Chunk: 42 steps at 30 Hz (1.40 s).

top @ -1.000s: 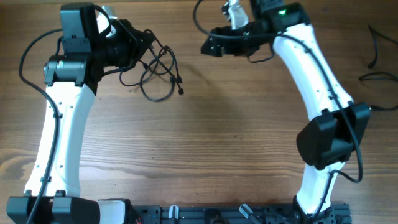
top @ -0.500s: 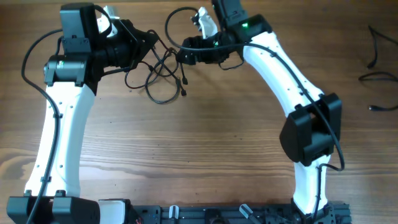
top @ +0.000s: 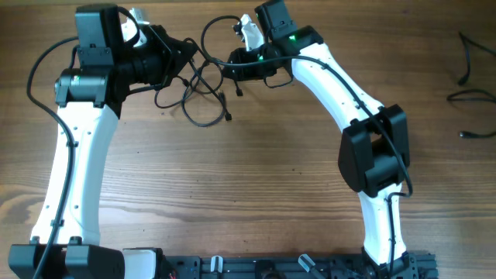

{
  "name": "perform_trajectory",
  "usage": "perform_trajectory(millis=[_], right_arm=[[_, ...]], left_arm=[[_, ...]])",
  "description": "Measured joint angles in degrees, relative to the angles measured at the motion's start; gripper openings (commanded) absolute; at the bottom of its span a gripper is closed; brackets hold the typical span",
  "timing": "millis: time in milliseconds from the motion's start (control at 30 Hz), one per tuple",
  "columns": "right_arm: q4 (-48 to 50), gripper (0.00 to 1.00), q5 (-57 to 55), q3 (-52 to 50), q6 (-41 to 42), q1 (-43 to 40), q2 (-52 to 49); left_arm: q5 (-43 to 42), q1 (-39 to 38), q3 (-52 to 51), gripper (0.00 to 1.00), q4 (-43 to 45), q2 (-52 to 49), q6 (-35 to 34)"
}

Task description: Untangle cables

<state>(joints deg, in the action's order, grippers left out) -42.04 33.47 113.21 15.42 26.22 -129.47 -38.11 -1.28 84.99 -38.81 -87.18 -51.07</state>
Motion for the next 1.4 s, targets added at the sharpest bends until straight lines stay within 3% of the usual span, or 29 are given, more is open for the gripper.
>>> perform_trajectory(millis=[33,200,333,533,1067,1400], right_arm=[[0.5,0.05,-0.1,-0.1,0.0,0.0,-0.1],[2.7,0.04,-0.1,-0.3,-0.2,-0.3,-0.2],[2.0,0.04,-0.3,-0.3,-0.3,-2.5,-0.2],[-2.6,0.04,-0.3,-0.3,-0.3,-11.6,1.1],[-16.3,0.04,-7.7,-0.3,1.4,-36.3,6.3],[-18.0,0.04,-12.9,-0.3,1.4,-35.6,6.3]], left_arm=[[0.0,0.0,0.0,0.04,-0.1,0.0,0.4],[1.8,0.0,0.0,0.04,-4.4,0.0,5.6],[10.1,0.0,0.1,0.04,-12.8,0.0,9.9],[22.4,-0.2,0.1,0.04,-18.2,-0.1,15.4],[46.6,1.0,0.1,0.04,-18.1,-0.2,18.7],[53.7,10.8,0.1,0.04,-12.5,-0.2,18.9]])
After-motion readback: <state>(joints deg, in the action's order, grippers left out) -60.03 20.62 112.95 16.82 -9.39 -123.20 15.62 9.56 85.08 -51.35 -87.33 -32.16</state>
